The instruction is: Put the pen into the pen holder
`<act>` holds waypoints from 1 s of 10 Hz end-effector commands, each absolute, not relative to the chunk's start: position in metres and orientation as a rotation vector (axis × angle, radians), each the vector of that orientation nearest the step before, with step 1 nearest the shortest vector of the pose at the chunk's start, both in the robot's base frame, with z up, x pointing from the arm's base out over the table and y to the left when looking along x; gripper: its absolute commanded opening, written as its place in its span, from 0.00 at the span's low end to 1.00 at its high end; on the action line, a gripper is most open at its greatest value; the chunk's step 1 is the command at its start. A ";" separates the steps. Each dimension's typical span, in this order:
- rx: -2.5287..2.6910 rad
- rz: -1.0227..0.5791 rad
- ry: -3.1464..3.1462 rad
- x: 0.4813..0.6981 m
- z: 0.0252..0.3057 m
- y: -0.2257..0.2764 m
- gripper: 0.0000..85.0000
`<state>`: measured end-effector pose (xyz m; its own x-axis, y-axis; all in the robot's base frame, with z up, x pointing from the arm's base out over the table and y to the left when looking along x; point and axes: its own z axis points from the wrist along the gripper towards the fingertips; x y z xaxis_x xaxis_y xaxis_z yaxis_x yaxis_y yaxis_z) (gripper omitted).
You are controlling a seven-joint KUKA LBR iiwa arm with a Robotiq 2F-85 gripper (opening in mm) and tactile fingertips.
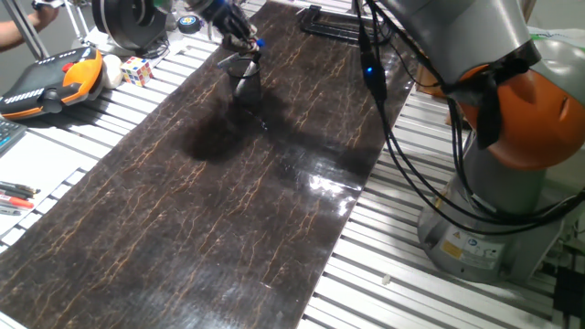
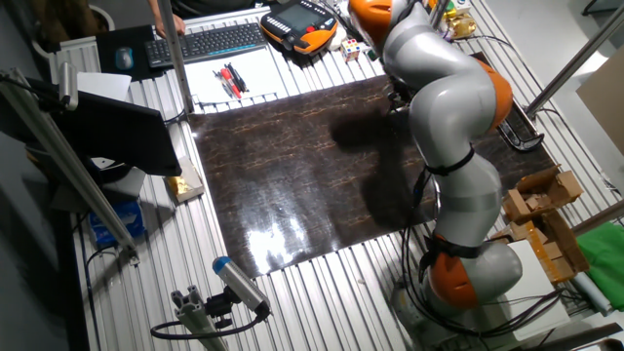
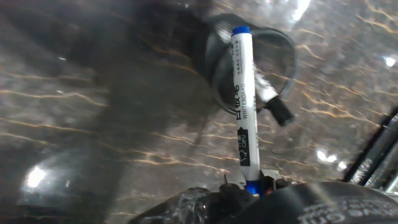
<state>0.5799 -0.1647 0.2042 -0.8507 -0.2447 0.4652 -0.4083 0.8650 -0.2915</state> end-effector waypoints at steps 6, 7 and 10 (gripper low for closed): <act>0.438 0.541 -2.553 0.580 0.203 -0.168 0.06; 0.430 0.546 -2.542 0.580 0.203 -0.169 0.06; 0.421 0.525 -2.526 0.578 0.200 -0.175 0.06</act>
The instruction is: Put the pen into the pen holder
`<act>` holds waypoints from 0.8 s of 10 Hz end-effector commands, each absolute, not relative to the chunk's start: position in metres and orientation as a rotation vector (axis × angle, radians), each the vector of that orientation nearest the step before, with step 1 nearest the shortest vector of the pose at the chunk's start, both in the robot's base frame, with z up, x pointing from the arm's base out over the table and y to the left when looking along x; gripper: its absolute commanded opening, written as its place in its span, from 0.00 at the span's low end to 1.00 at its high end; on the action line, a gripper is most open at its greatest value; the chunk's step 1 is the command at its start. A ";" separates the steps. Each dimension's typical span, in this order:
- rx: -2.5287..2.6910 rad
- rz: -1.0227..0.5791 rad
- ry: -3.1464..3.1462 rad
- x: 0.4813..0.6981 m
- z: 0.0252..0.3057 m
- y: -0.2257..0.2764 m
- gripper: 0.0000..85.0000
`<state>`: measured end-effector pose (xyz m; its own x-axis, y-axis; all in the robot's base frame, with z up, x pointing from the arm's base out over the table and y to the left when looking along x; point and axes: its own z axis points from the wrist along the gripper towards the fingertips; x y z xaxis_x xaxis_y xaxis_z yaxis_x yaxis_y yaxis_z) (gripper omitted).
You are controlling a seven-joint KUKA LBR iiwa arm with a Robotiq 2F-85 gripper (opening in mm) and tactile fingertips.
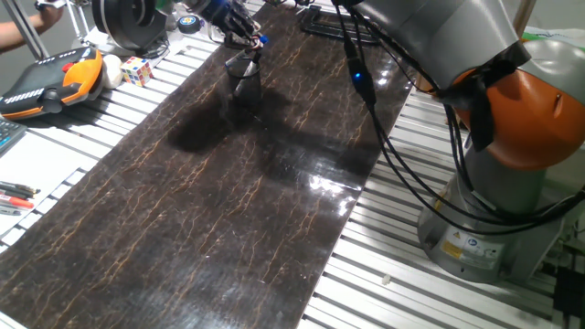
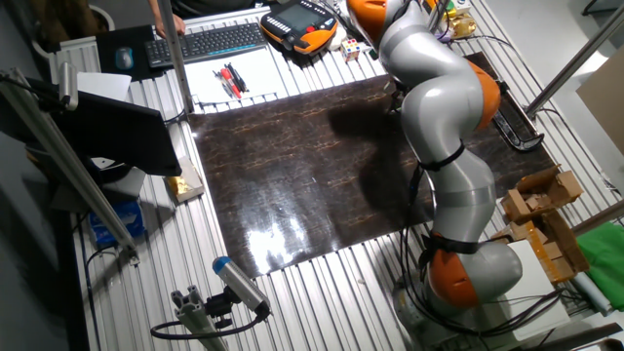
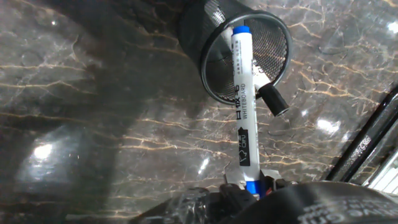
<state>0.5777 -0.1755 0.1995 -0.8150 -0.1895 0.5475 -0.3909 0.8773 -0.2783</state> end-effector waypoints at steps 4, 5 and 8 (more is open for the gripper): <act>0.416 0.527 -2.518 0.574 0.193 -0.180 0.06; 0.413 0.532 -2.515 0.572 0.190 -0.181 0.07; 0.411 0.532 -2.512 0.567 0.183 -0.183 0.07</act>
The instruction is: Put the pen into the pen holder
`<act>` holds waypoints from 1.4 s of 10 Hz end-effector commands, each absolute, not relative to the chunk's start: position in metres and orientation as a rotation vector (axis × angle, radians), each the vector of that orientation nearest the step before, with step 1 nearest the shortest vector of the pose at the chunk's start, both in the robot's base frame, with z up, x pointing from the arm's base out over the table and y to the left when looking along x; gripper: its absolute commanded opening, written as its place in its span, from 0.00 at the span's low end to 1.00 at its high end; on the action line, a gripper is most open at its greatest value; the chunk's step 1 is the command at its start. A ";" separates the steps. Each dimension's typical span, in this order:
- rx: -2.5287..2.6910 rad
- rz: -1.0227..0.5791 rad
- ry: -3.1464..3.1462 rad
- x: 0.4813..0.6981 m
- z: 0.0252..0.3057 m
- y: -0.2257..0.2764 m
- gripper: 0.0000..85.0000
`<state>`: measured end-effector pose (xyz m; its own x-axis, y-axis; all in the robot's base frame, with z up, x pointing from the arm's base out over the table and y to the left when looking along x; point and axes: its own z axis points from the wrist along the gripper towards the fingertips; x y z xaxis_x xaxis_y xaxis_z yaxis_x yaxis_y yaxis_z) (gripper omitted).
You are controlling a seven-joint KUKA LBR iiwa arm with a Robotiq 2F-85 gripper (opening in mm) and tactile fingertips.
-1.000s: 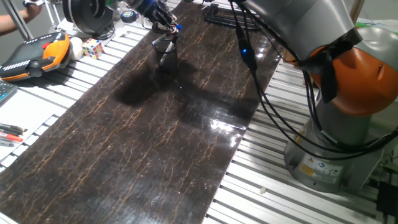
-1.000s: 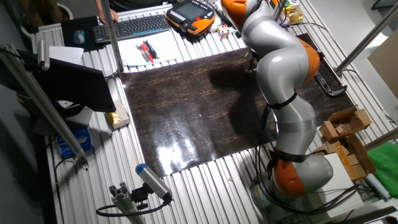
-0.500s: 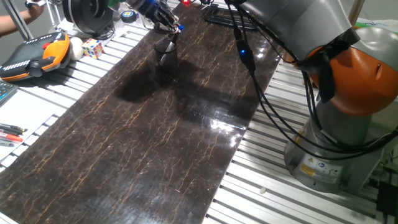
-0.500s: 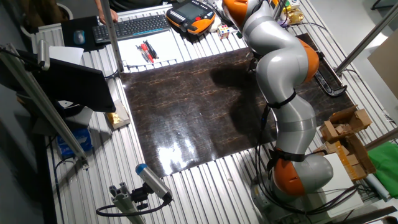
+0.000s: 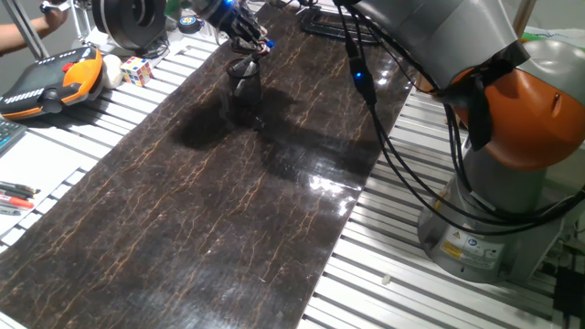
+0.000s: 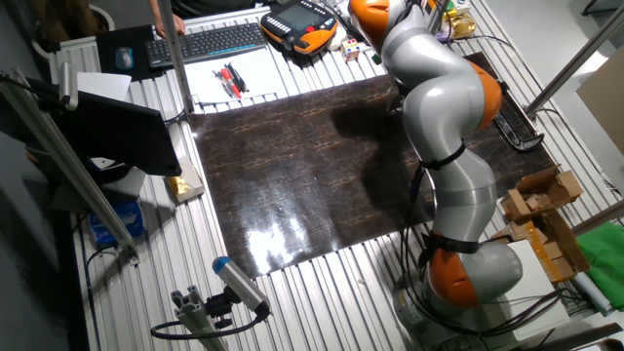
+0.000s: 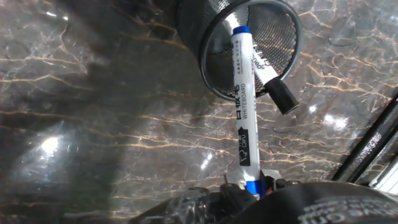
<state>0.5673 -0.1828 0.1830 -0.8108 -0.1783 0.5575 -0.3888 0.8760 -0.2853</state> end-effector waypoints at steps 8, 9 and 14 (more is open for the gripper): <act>0.410 0.522 -2.510 0.572 0.170 -0.181 0.13; 0.412 0.521 -2.511 0.573 0.168 -0.180 0.14; 0.417 0.513 -2.518 0.577 0.161 -0.180 0.17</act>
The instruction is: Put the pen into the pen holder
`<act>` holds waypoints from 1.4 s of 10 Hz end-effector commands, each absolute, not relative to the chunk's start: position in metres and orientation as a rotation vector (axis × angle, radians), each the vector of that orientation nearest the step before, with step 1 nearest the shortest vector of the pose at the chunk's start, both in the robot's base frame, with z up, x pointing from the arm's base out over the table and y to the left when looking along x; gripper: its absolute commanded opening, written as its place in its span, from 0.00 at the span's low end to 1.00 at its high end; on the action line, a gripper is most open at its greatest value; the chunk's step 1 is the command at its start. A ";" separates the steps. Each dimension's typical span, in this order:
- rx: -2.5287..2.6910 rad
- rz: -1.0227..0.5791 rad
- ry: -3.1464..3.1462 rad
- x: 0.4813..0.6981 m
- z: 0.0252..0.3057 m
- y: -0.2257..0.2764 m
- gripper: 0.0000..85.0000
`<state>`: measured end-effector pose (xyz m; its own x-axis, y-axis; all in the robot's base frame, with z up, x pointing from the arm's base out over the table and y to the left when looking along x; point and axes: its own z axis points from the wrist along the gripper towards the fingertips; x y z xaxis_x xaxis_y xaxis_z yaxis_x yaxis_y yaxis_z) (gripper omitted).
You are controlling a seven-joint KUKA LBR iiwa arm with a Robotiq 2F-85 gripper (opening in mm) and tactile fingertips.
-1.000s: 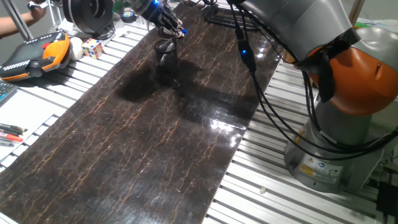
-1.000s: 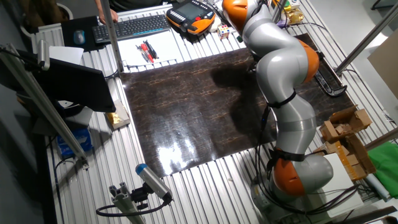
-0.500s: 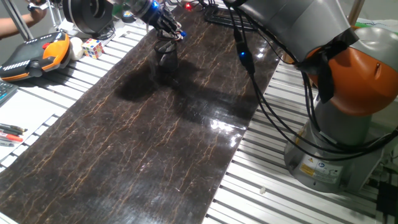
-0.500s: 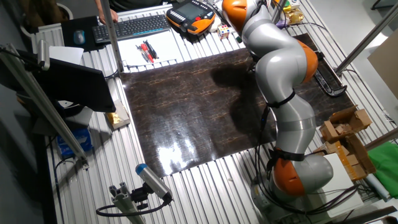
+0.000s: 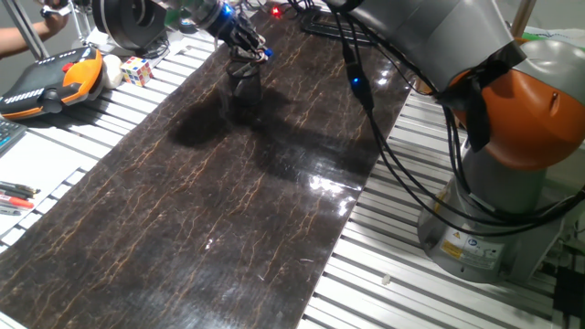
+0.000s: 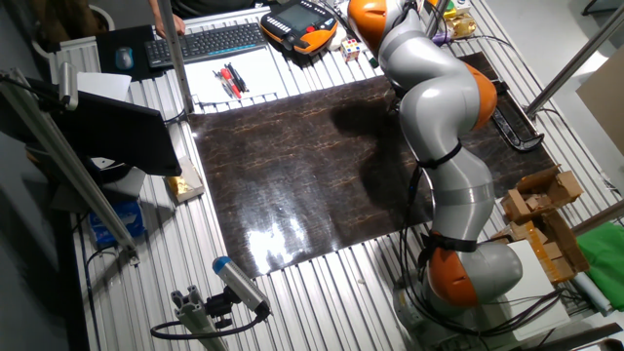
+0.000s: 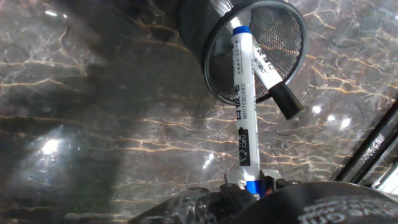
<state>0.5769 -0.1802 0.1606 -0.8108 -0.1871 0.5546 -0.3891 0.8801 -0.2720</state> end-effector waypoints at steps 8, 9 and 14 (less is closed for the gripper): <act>0.424 0.507 -2.527 0.583 0.151 -0.179 0.26; 0.424 0.508 -2.528 0.583 0.151 -0.179 0.29; 0.422 0.513 -2.525 0.585 0.153 -0.179 0.31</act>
<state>0.5855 -0.1791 0.1531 -0.8138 -0.1918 0.5486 -0.3905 0.8797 -0.2716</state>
